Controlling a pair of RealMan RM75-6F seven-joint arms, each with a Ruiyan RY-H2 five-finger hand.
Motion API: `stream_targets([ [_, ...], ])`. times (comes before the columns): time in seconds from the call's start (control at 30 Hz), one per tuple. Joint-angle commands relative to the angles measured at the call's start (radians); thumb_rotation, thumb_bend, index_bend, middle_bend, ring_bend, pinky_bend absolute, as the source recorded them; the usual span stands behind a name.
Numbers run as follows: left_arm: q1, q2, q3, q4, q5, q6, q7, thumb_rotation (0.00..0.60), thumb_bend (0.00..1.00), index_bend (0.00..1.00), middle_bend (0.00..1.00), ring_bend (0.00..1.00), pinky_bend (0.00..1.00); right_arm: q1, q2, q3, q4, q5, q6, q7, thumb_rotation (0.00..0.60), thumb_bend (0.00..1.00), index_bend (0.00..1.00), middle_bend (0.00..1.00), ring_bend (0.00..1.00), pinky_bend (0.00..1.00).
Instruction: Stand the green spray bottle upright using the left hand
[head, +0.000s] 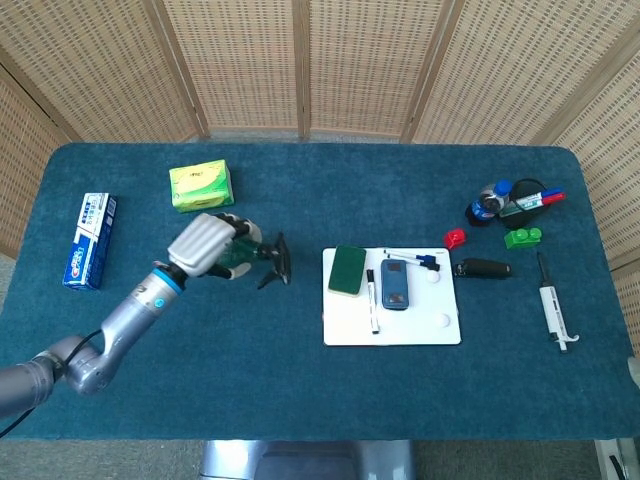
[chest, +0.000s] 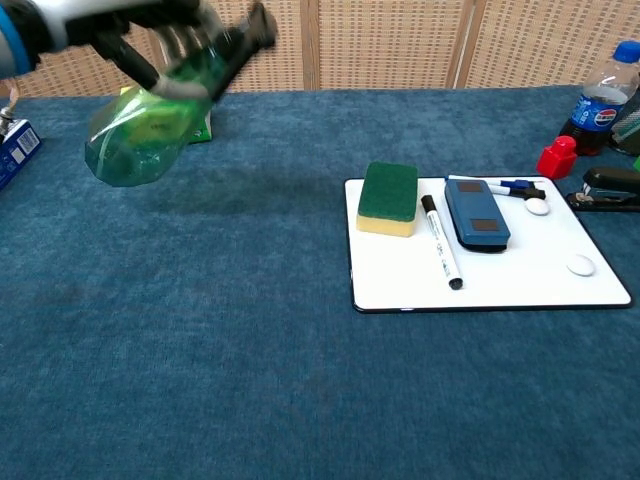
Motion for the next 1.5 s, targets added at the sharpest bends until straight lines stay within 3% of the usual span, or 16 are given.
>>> stream_targets([
  [0.03,0.085,0.023,-0.045,-0.024,-0.015,0.112,-0.196,0.6,0.37,0.49,0.44,0.47,0.67,0.006,-0.003,0.001,0.001,0.0,-0.007,-0.003,0.6,0.31,0.24,0.3,0.01,0.06],
  [0.27,0.154,0.022,-0.061,-0.039,-0.056,0.119,-0.487,0.6,0.37,0.46,0.4,0.43,0.64,0.021,-0.007,0.005,-0.002,0.002,-0.025,-0.009,0.6,0.31,0.24,0.3,0.01,0.06],
  [0.53,0.187,-0.022,-0.078,-0.009,-0.06,0.058,-0.864,0.6,0.37,0.45,0.38,0.4,0.59,0.036,-0.013,0.008,-0.004,0.008,-0.045,-0.018,0.6,0.31,0.24,0.3,0.01,0.06],
  [0.67,0.181,-0.06,-0.071,0.052,-0.016,0.054,-0.945,0.6,0.37,0.45,0.38,0.38,0.51,0.034,-0.011,0.007,-0.006,0.014,-0.043,-0.015,0.6,0.31,0.24,0.3,0.01,0.06],
  [0.8,0.17,-0.102,-0.065,0.109,0.017,0.058,-0.994,0.6,0.37,0.45,0.38,0.37,0.58,0.031,-0.009,0.006,-0.008,0.019,-0.044,-0.012,0.6,0.31,0.24,0.3,0.01,0.06],
  [1.07,0.141,-0.168,-0.058,0.184,0.063,0.07,-1.028,0.6,0.37,0.46,0.37,0.37,0.56,0.033,-0.008,0.009,-0.009,0.026,-0.046,-0.009,0.6,0.31,0.24,0.3,0.01,0.06],
  [1.33,0.118,-0.212,-0.038,0.228,0.116,0.113,-0.935,0.6,0.37,0.46,0.36,0.36,0.51,0.03,-0.014,0.007,-0.002,0.034,-0.045,0.0,0.6,0.31,0.24,0.3,0.01,0.06],
  [1.5,0.118,-0.238,-0.018,0.249,0.149,0.156,-0.883,0.6,0.37,0.46,0.36,0.36,0.54,0.028,-0.016,0.006,0.002,0.034,-0.044,0.006,0.6,0.31,0.24,0.3,0.01,0.06],
])
